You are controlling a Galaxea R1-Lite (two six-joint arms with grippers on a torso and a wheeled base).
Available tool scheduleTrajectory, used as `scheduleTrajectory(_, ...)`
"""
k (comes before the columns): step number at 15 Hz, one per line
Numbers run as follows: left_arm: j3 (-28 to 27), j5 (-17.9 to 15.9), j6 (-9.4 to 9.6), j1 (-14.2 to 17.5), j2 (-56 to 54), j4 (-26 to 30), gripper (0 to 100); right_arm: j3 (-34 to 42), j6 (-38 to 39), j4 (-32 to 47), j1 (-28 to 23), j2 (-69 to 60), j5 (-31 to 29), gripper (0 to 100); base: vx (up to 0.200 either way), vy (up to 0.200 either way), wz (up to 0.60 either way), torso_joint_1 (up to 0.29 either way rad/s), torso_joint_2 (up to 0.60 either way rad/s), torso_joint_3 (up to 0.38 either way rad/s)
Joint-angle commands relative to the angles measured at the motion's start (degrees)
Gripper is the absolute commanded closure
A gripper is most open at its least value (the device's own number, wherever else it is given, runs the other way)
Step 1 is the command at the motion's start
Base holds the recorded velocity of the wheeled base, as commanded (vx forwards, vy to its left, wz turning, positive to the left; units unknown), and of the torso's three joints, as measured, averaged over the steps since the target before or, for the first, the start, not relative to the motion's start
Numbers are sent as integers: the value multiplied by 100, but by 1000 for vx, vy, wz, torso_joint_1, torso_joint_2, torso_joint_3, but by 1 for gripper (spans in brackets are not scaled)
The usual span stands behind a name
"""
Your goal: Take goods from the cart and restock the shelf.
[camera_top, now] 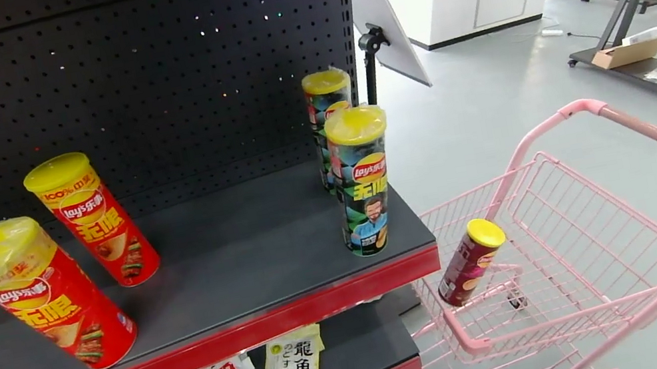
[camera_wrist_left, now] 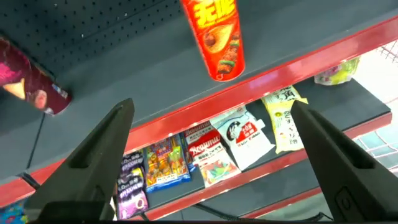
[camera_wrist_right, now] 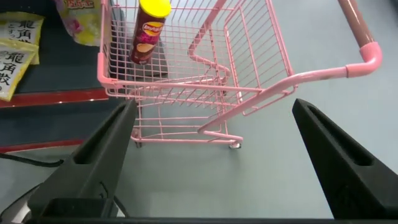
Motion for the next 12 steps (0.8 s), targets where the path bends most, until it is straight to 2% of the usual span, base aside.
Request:
scheduleTrajectory(1, 0, -1, -6, 4, -112, -5, 0, 35, -1, -1, 10, 42, -4, 0, 0, 0, 0, -129, 339, 183)
scheduleTrajectory(12, 88, -1, -6, 4, -332, -14, 0, 158, -1, -1, 10, 95, -4, 0, 0, 0, 0, -143, 350, 203)
